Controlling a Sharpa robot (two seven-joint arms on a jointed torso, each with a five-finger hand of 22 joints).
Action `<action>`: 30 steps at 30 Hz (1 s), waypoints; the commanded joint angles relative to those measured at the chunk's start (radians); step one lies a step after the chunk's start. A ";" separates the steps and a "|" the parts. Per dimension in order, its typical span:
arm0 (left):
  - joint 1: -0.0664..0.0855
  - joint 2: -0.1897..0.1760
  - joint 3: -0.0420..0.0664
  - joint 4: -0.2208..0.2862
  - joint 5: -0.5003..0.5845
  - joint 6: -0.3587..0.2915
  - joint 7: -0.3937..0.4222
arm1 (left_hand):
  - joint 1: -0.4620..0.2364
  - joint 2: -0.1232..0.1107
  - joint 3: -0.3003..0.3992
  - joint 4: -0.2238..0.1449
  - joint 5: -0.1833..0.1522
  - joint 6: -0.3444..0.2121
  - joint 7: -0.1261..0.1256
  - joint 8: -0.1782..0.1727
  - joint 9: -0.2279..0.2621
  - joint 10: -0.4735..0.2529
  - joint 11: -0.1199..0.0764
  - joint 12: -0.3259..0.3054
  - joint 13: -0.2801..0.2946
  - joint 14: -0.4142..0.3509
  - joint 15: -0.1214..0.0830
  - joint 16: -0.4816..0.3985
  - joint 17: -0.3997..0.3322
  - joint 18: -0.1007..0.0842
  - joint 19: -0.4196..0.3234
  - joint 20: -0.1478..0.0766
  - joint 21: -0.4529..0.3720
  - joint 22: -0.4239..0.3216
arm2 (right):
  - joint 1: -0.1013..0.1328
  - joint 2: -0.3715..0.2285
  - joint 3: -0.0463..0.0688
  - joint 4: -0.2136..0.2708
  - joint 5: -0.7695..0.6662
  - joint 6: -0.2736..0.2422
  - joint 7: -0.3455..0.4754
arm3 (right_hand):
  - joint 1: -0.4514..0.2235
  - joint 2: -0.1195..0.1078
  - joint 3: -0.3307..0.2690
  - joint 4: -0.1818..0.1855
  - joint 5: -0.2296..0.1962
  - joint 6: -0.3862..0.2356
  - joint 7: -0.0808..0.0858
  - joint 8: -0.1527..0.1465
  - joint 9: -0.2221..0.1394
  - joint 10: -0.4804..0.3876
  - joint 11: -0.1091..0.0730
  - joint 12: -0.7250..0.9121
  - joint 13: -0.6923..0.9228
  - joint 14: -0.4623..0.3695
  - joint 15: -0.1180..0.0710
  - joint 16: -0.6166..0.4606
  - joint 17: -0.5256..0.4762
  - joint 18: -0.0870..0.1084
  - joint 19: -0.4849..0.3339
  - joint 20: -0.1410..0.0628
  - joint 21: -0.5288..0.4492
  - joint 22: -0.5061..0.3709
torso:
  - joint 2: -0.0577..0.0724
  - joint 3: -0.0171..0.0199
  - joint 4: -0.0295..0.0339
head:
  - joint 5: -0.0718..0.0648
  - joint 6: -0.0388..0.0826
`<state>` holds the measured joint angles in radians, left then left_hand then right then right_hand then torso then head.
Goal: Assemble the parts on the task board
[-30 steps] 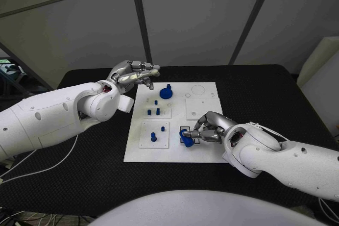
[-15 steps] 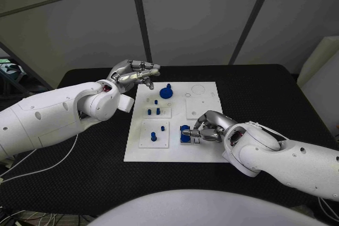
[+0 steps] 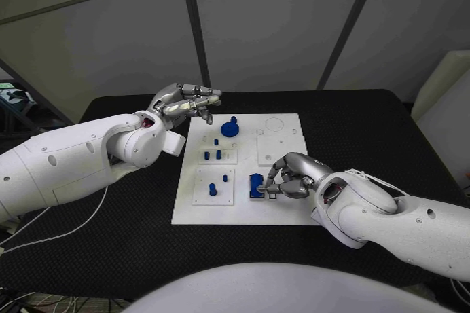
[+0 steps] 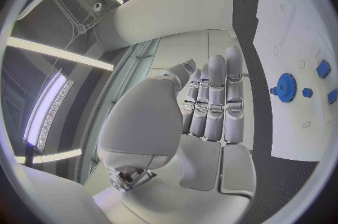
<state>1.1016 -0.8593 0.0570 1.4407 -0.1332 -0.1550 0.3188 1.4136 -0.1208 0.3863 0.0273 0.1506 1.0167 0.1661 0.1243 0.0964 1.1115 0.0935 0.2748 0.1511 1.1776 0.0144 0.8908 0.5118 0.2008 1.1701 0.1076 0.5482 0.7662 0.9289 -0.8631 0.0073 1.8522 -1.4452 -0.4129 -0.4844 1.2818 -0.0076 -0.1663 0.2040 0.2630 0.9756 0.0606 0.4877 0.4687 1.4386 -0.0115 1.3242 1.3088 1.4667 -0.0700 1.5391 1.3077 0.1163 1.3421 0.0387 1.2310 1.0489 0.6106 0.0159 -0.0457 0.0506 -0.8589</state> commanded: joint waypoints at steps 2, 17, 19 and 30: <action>0.001 0.002 0.001 0.001 -0.002 0.013 0.002 | 0.007 0.001 -0.002 -0.006 -0.001 0.004 0.000 0.002 -0.001 -0.009 0.000 0.006 0.002 -0.009 0.000 0.006 -0.001 -0.018 0.000 0.001 -0.005 0.001 | 0.001 0.002 0.000 0.002 -0.034 0.006 0.032 | 0.002 0.001 -0.005 0.001 -0.009 0.006 -0.005 0.008 0.003 0.005 -0.006 0.005 0.058 0.091 -0.009 0.004 0.198 -0.015 0.001 -0.006 0.004 0.003 | 0.001 0.0007 0.0031 | -0.001 0.000; 0.001 0.000 0.001 0.004 -0.002 0.013 0.001 | 0.007 0.001 -0.002 -0.006 -0.001 0.004 0.000 0.002 -0.001 -0.009 0.000 0.006 0.002 -0.009 0.000 0.006 -0.001 -0.018 0.000 0.001 -0.005 0.001 | 0.001 0.027 0.001 -0.037 -0.067 0.059 -0.028 | 0.026 0.015 -0.003 -0.009 -0.007 0.010 -0.012 0.019 0.011 0.006 -0.011 0.004 0.058 0.091 -0.013 0.004 0.200 -0.016 0.004 -0.008 0.007 0.008 | 0.002 -0.0004 0.0030 | 0.004 -0.007; 0.001 0.000 0.001 0.004 -0.002 0.013 0.001 | 0.007 0.001 -0.002 -0.006 -0.001 0.004 0.000 0.002 -0.001 -0.009 0.000 0.006 0.002 -0.009 0.000 0.006 -0.001 -0.018 0.000 0.001 -0.005 0.001 | 0.002 0.030 0.001 -0.041 -0.073 0.066 -0.031 | 0.037 0.016 -0.001 -0.015 -0.007 0.010 -0.013 0.022 0.013 0.006 -0.012 0.004 0.058 0.091 -0.014 0.004 0.200 -0.016 0.004 -0.009 0.007 0.008 | 0.001 -0.0002 0.0034 | 0.005 -0.009; 0.001 0.002 0.001 0.002 -0.002 0.018 -0.003 | 0.008 0.002 -0.002 -0.007 -0.001 0.004 0.000 0.003 -0.001 -0.010 0.001 0.006 0.002 -0.009 0.000 0.006 -0.001 -0.019 -0.001 0.001 -0.006 0.001 | 0.002 0.034 0.001 -0.056 -0.086 0.087 -0.028 | 0.097 0.031 0.016 -0.045 -0.063 0.009 -0.018 0.031 0.019 0.010 -0.017 0.008 0.065 0.092 -0.018 0.006 0.204 -0.017 0.004 -0.014 0.008 0.011 | 0.000 0.0001 0.0011 | 0.006 -0.013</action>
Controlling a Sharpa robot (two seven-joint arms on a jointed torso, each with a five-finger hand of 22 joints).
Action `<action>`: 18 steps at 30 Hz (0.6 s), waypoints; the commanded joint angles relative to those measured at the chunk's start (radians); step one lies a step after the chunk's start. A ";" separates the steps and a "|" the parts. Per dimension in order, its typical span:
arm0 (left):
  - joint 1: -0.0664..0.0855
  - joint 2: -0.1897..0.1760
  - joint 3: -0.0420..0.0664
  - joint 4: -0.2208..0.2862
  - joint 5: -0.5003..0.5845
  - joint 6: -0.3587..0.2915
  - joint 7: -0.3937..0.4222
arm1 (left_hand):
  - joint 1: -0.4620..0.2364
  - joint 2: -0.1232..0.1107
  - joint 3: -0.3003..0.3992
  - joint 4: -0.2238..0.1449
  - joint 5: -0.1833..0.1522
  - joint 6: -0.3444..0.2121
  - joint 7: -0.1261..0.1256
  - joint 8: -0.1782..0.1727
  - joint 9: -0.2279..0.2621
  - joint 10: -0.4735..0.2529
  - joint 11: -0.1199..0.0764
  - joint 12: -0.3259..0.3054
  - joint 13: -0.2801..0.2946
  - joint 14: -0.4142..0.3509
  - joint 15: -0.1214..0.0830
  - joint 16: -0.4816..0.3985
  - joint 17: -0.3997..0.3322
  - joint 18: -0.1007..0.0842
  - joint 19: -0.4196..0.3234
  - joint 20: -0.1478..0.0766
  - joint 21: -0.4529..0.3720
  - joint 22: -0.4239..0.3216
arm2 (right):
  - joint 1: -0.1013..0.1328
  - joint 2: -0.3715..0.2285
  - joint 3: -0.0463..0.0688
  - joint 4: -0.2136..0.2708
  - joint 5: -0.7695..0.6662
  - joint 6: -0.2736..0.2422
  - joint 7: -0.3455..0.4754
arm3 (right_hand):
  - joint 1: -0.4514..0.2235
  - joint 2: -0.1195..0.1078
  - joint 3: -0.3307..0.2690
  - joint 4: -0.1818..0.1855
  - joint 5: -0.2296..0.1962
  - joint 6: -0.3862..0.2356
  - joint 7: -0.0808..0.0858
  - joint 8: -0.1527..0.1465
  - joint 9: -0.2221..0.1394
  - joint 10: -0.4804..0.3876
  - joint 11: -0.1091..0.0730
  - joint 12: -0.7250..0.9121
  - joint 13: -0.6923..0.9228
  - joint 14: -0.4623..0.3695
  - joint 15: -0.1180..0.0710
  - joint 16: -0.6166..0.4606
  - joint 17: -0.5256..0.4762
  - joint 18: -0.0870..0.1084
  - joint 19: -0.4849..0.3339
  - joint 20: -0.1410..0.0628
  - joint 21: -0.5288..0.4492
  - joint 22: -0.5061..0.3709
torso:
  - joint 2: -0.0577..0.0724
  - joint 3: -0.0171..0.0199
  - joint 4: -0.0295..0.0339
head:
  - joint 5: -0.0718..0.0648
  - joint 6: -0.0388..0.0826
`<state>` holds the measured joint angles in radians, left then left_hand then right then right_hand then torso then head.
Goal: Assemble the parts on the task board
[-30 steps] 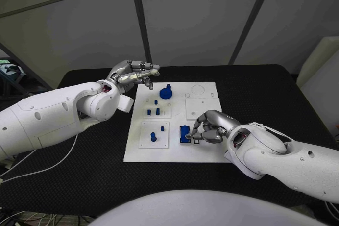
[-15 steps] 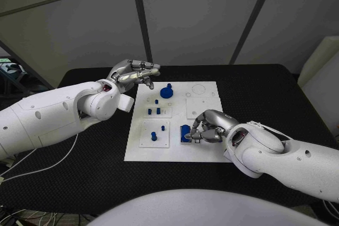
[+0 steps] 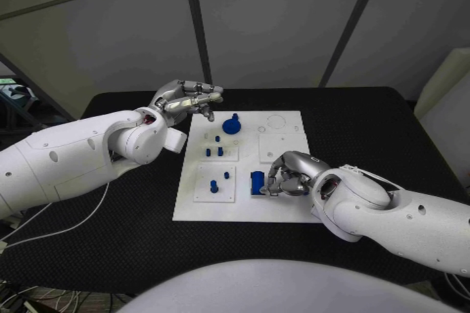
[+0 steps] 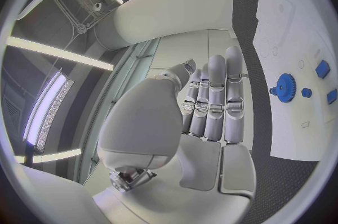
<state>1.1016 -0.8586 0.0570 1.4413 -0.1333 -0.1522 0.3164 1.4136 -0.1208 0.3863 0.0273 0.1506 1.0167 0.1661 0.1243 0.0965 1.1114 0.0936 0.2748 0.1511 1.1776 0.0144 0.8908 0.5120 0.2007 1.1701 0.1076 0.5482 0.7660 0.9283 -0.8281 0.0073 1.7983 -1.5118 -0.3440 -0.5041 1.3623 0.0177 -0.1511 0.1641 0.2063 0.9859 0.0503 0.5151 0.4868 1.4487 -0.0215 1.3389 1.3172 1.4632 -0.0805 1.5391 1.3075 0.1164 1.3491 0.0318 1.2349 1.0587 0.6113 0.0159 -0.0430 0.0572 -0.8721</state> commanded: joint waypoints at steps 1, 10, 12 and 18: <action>0.002 0.002 0.001 0.001 -0.002 0.015 -0.001 | 0.008 0.002 -0.002 -0.007 -0.001 0.004 0.000 0.003 -0.002 -0.010 0.001 0.006 0.002 -0.009 0.000 0.006 -0.002 -0.018 -0.001 0.001 -0.006 0.002 | 0.002 -0.001 0.001 -0.002 -0.020 0.017 -0.008 | 0.017 0.006 0.001 -0.006 -0.007 -0.001 -0.008 0.003 0.002 0.001 -0.007 -0.005 0.058 0.096 -0.008 0.006 0.205 -0.017 -0.002 -0.007 0.005 0.002 | 0.000 0.0003 -0.0014 | 0.000 0.000; 0.001 0.001 0.001 0.000 -0.002 0.017 -0.004 | 0.009 0.002 -0.001 -0.008 -0.001 0.003 0.000 0.003 -0.002 -0.010 0.001 0.006 0.002 -0.010 0.000 0.006 -0.002 -0.018 -0.001 0.001 -0.006 0.002 | 0.002 -0.007 0.001 0.004 -0.004 0.034 0.028 | -0.010 -0.006 -0.017 0.011 -0.016 -0.003 -0.004 0.006 0.004 0.002 -0.004 -0.005 0.058 0.095 -0.006 0.006 0.204 -0.018 -0.002 -0.006 0.005 0.004 | 0.000 0.0003 -0.0015 | 0.002 0.001; 0.001 0.001 0.001 0.000 -0.002 0.017 -0.004 | 0.011 0.002 -0.001 -0.010 -0.001 0.003 0.000 0.002 -0.002 -0.011 0.001 0.006 0.001 -0.011 0.000 0.006 -0.002 -0.018 -0.001 0.001 -0.006 0.002 | 0.002 -0.013 0.001 0.010 0.005 0.040 0.042 | -0.025 -0.019 -0.028 0.020 -0.024 -0.008 -0.001 0.005 0.004 -0.001 -0.001 -0.010 0.056 0.095 -0.004 0.004 0.201 -0.017 -0.005 -0.005 0.001 -0.001 | 0.000 -0.0002 -0.0013 | 0.001 0.001; 0.001 -0.002 0.000 0.001 -0.002 0.017 -0.003 | 0.013 0.003 0.000 -0.011 0.000 0.003 0.000 0.002 -0.002 -0.012 0.001 0.006 0.001 -0.011 0.000 0.006 -0.002 -0.018 -0.002 0.001 -0.006 0.002 | 0.002 -0.057 0.000 0.037 0.036 -0.009 0.109 | -0.021 -0.025 -0.039 0.026 -0.001 -0.044 0.014 -0.021 -0.007 -0.017 0.011 -0.035 0.038 0.090 0.006 -0.005 0.182 -0.013 -0.020 0.002 -0.018 -0.025 | 0.000 0.0001 -0.0043 | 0.000 0.001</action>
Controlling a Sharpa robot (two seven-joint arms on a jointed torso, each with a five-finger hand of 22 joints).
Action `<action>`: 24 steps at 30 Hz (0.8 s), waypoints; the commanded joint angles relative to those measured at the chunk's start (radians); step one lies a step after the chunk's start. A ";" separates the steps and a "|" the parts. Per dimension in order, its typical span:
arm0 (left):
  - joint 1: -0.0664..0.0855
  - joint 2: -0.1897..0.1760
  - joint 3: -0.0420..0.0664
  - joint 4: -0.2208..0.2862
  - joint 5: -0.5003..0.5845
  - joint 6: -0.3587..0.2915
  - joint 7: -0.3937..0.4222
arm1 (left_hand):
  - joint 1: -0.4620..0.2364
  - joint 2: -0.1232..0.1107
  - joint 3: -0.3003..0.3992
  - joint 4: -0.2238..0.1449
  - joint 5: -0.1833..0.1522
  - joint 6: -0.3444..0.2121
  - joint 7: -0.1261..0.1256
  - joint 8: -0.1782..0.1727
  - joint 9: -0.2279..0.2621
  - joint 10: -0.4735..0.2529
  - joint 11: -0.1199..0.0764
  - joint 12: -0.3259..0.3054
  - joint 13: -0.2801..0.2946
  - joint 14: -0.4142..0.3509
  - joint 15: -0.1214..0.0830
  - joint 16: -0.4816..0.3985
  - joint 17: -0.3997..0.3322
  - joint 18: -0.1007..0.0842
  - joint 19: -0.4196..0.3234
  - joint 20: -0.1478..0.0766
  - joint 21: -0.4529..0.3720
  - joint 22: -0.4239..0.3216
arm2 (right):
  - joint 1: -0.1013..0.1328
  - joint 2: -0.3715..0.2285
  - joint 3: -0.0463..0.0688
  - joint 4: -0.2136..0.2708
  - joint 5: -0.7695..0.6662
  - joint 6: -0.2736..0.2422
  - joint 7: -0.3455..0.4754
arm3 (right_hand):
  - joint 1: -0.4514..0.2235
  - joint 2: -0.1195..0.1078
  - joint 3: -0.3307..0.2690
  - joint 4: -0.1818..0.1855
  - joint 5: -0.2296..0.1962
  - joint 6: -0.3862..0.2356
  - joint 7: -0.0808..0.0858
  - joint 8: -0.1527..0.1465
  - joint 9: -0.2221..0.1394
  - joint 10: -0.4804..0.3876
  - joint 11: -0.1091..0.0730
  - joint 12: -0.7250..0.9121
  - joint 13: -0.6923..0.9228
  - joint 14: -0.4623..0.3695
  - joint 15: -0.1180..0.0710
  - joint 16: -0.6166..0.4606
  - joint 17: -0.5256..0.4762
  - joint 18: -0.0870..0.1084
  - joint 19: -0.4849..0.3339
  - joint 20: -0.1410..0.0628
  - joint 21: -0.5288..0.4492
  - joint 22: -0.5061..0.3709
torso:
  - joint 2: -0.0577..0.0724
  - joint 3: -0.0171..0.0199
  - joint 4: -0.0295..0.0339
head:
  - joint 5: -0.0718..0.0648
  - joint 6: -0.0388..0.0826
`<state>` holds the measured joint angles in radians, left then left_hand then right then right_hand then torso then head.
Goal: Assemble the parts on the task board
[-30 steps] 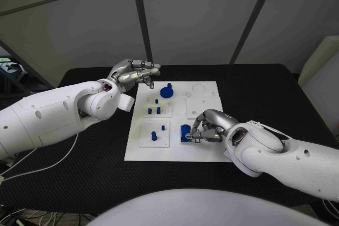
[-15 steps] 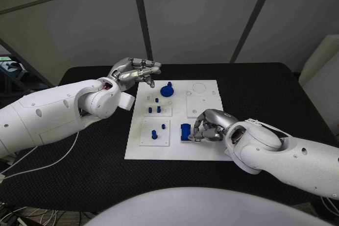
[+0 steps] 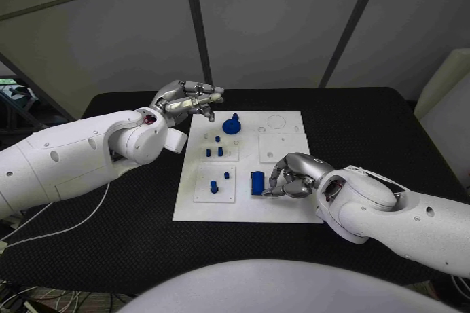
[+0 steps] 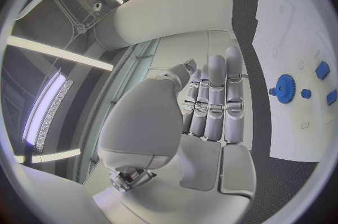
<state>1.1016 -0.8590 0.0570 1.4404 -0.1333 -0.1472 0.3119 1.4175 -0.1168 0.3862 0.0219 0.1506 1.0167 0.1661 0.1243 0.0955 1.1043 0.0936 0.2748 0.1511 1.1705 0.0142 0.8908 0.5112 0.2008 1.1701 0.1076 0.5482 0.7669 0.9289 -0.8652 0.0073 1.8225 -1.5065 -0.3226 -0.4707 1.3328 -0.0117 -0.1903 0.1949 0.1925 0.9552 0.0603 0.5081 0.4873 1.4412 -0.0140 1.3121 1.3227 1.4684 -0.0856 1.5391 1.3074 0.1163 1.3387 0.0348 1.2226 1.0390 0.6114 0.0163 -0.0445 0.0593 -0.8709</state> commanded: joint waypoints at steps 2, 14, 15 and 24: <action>0.001 -0.002 0.000 0.002 -0.002 0.011 0.003 | 0.009 -0.001 0.000 -0.005 0.000 0.003 0.000 0.002 -0.001 -0.004 0.001 0.006 0.001 -0.004 0.000 0.006 -0.002 -0.018 -0.002 0.001 -0.006 0.001 | 0.001 -0.044 0.000 0.025 0.042 -0.062 0.109 | 0.024 0.011 0.004 -0.009 0.034 -0.034 0.015 -0.042 -0.021 -0.010 0.011 -0.008 0.034 0.085 0.017 -0.005 0.183 -0.013 -0.011 0.004 -0.007 -0.006 | -0.001 -0.0003 -0.0045 | -0.003 0.001; -0.001 -0.007 0.000 0.008 -0.002 0.007 0.011 | 0.010 -0.002 0.000 -0.007 0.000 0.003 0.000 0.002 -0.001 -0.005 0.001 0.006 0.001 -0.005 0.000 0.006 -0.002 -0.018 -0.002 0.001 -0.006 0.002 | 0.002 -0.230 0.001 0.084 0.018 -0.144 0.192 | 0.085 0.048 0.030 -0.011 0.078 0.022 0.044 -0.252 -0.154 -0.005 0.036 -0.008 0.039 0.088 0.039 -0.001 0.193 -0.013 -0.006 0.027 0.001 0.006 | -0.002 -0.0013 -0.0051 | -0.047 0.023; -0.002 -0.007 0.000 0.009 -0.002 0.007 0.011 | 0.010 -0.002 0.000 -0.007 0.000 0.003 0.000 0.002 -0.001 -0.005 0.001 0.006 0.001 -0.005 0.000 0.006 -0.002 -0.018 -0.002 0.001 -0.006 0.002 | 0.002 -0.240 0.001 0.083 0.007 -0.143 0.182 | 0.084 0.048 0.029 -0.009 0.079 0.027 0.044 -0.257 -0.158 -0.005 0.036 -0.008 0.040 0.088 0.039 -0.001 0.194 -0.014 -0.005 0.027 0.002 0.008 | -0.002 -0.0012 -0.0057 | -0.050 0.025; -0.006 -0.007 0.000 0.012 -0.002 0.008 0.011 | 0.010 -0.002 0.000 -0.007 0.000 0.003 0.000 0.002 -0.001 -0.005 0.001 0.006 0.001 -0.005 0.000 0.006 -0.002 -0.018 -0.002 0.001 -0.006 0.002 | 0.000 -0.261 0.000 0.062 -0.068 -0.132 0.064 | 0.041 0.030 0.009 0.028 0.089 0.069 0.041 -0.293 -0.184 -0.006 0.035 -0.017 0.035 0.087 0.038 -0.002 0.191 -0.013 -0.005 0.027 0.001 0.008 | 0.000 0.0007 -0.0047 | -0.078 0.032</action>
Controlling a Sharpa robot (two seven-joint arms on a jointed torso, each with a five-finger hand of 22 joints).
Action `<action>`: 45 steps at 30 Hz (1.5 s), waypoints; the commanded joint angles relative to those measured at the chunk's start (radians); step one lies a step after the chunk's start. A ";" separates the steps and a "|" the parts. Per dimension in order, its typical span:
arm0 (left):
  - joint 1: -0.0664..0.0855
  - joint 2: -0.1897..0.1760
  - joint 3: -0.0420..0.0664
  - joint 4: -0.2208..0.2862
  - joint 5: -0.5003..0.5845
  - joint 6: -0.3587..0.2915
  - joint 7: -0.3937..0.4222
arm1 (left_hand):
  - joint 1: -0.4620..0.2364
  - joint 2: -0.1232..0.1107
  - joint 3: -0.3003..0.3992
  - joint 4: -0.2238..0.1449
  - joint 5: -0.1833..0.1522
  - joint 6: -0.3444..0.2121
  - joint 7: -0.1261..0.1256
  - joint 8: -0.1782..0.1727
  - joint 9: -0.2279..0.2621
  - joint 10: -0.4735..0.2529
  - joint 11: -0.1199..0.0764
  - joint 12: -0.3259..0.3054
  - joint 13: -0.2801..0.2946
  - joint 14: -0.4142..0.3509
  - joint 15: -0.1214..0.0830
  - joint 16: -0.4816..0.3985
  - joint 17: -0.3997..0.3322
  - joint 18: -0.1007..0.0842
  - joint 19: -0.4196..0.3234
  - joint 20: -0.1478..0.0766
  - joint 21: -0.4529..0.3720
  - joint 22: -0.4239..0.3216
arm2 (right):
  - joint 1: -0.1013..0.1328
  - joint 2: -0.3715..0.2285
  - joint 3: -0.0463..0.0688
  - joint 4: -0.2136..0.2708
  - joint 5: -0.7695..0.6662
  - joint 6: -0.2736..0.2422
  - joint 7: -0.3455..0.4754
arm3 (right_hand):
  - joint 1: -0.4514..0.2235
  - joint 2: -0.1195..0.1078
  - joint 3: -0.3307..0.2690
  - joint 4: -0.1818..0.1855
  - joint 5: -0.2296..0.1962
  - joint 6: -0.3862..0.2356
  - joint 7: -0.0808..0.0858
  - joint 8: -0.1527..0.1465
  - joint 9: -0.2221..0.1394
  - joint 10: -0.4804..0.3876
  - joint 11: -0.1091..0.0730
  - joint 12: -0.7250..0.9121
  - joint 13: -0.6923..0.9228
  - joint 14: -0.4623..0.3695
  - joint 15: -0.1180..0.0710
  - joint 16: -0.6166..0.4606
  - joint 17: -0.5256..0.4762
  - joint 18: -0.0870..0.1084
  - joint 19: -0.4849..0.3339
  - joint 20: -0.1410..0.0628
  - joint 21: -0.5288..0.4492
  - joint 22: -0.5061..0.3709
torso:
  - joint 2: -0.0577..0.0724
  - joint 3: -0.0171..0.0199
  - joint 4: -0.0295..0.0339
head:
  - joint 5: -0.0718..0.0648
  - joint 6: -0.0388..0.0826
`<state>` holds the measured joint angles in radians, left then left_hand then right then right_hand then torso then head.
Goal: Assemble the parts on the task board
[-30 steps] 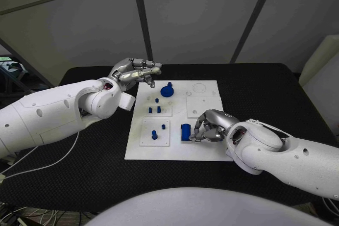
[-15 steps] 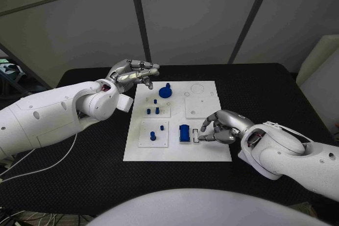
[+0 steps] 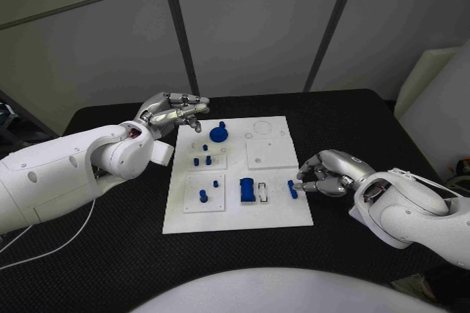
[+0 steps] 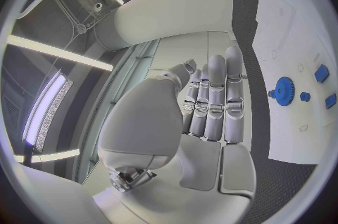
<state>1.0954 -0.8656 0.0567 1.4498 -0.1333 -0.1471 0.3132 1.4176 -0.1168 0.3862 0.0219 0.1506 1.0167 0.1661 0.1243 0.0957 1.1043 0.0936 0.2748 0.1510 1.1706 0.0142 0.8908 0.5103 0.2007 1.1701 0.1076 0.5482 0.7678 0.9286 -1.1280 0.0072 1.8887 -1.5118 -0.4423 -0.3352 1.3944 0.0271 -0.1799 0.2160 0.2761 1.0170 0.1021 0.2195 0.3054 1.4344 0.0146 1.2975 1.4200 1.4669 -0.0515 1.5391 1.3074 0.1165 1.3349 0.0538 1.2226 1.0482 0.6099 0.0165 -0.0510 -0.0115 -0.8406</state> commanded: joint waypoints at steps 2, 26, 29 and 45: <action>-0.001 -0.001 0.000 0.003 -0.002 0.009 0.010 | 0.010 -0.002 0.000 -0.007 0.000 0.003 0.000 0.002 -0.002 -0.005 0.001 0.006 0.002 -0.005 0.000 0.006 -0.001 -0.018 -0.002 0.001 -0.006 0.001 | 0.000 0.009 0.000 -0.012 -0.077 -0.011 -0.103 | -0.028 -0.014 -0.006 0.015 0.007 0.013 -0.002 -0.009 -0.005 0.001 0.005 -0.004 -0.063 0.088 0.003 -0.003 0.190 -0.013 -0.001 0.007 0.001 -0.001 | 0.001 -0.0007 0.0026 | -0.008 0.000; -0.002 -0.007 0.000 0.007 -0.002 0.011 0.010 | 0.010 -0.002 0.000 -0.007 0.000 0.003 0.000 0.002 -0.002 -0.005 0.001 0.006 0.002 -0.005 0.000 0.006 -0.001 -0.018 -0.002 0.001 -0.006 0.001 | -0.028 0.098 -0.001 -0.073 -0.075 0.078 -0.193 | -0.057 -0.032 -0.020 0.046 0.013 0.028 -0.004 -0.023 -0.014 0.002 0.004 -0.004 -0.062 0.088 0.002 -0.003 0.190 -0.013 -0.001 0.006 -0.001 -0.002 | 0.001 -0.0010 0.0038 | -0.004 -0.013; -0.002 -0.008 0.000 0.007 -0.002 0.010 0.010 | 0.010 -0.002 0.000 -0.007 0.000 0.003 0.000 0.002 -0.002 -0.005 0.001 0.006 0.002 -0.005 0.000 0.006 -0.001 -0.018 -0.002 0.001 -0.006 0.001 | -0.031 0.101 -0.001 -0.076 -0.074 0.089 -0.196 | -0.055 -0.032 -0.019 0.046 0.015 0.033 -0.005 -0.022 -0.013 0.002 0.003 -0.004 -0.061 0.088 0.002 -0.003 0.190 -0.013 -0.001 0.006 0.000 -0.001 | 0.000 -0.0015 0.0044 | -0.004 -0.015; -0.002 -0.009 0.001 0.008 -0.002 0.012 0.009 | 0.010 -0.002 0.000 -0.007 0.000 0.003 0.000 0.002 -0.002 -0.005 0.001 0.006 0.002 -0.005 0.000 0.006 -0.001 -0.018 -0.002 0.001 -0.006 0.001 | -0.044 0.134 -0.001 -0.079 -0.174 0.189 -0.209 | 0.083 -0.041 0.033 -0.040 -0.050 0.055 -0.009 -0.034 -0.020 0.001 -0.003 -0.004 -0.057 0.090 -0.004 0.000 0.197 -0.017 0.006 0.000 0.008 0.014 | 0.001 -0.0015 0.0045 | 0.001 -0.020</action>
<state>1.0919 -0.8745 0.0565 1.4551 -0.1333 -0.1465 0.3132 1.4175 -0.1168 0.3862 0.0220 0.1506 1.0167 0.1661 0.1243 0.0951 1.1044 0.0936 0.2748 0.1510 1.1706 0.0143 0.8908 0.5105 0.2008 1.1701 0.1076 0.5482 0.7675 0.8938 -0.9964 0.0137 1.8130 -1.6275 -0.3489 -0.5218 1.4573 -0.0248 -0.1492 0.1842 0.2368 1.0649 0.0931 0.1895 0.2863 1.4325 0.0163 1.3003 1.3398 1.4652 -0.0495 1.5391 1.3079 0.1164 1.3349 0.0537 1.2266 1.0611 0.6104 0.0150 -0.0475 -0.0103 -0.8588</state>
